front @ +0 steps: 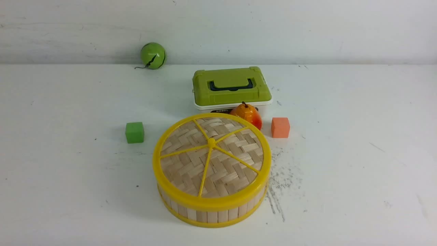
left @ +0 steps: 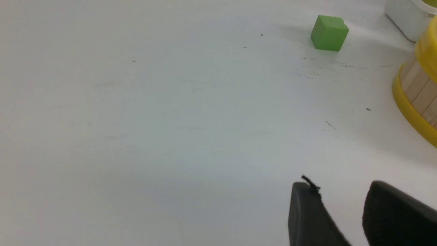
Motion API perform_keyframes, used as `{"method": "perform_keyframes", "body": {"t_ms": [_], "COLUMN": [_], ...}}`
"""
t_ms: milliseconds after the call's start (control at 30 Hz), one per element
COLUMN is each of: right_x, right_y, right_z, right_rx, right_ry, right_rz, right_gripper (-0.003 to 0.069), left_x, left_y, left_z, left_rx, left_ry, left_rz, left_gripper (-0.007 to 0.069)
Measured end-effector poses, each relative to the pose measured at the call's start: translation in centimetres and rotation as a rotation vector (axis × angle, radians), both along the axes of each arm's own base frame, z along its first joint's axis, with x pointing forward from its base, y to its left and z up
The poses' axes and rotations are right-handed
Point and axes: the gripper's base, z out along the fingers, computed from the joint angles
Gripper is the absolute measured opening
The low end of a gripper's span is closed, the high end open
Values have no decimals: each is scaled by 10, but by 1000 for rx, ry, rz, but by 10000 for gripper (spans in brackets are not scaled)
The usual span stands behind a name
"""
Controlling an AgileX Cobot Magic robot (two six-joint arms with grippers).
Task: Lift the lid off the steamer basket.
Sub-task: Use the right arm to lift the lid of the steamer
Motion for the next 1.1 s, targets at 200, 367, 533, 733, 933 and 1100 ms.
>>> {"method": "perform_keyframes", "body": {"t_ms": [200, 367, 533, 733, 933, 1100], "right_x": [0, 0, 0, 0, 0, 0], "right_y": [0, 0, 0, 0, 0, 0], "right_z": [0, 0, 0, 0, 0, 0], "right_rx": [0, 0, 0, 0, 0, 0], "right_ry": [0, 0, 0, 0, 0, 0], "right_rz": [0, 0, 0, 0, 0, 0], "right_gripper": [39, 46, 53, 59, 70, 75], "left_x": [0, 0, 0, 0, 0, 0], "left_y": [0, 0, 0, 0, 0, 0], "left_z": [0, 0, 0, 0, 0, 0], "left_rx": [0, 0, 0, 0, 0, 0], "left_ry": [0, 0, 0, 0, 0, 0], "left_rz": [0, 0, 0, 0, 0, 0], "left_gripper": [239, 239, 239, 239, 239, 239]}}
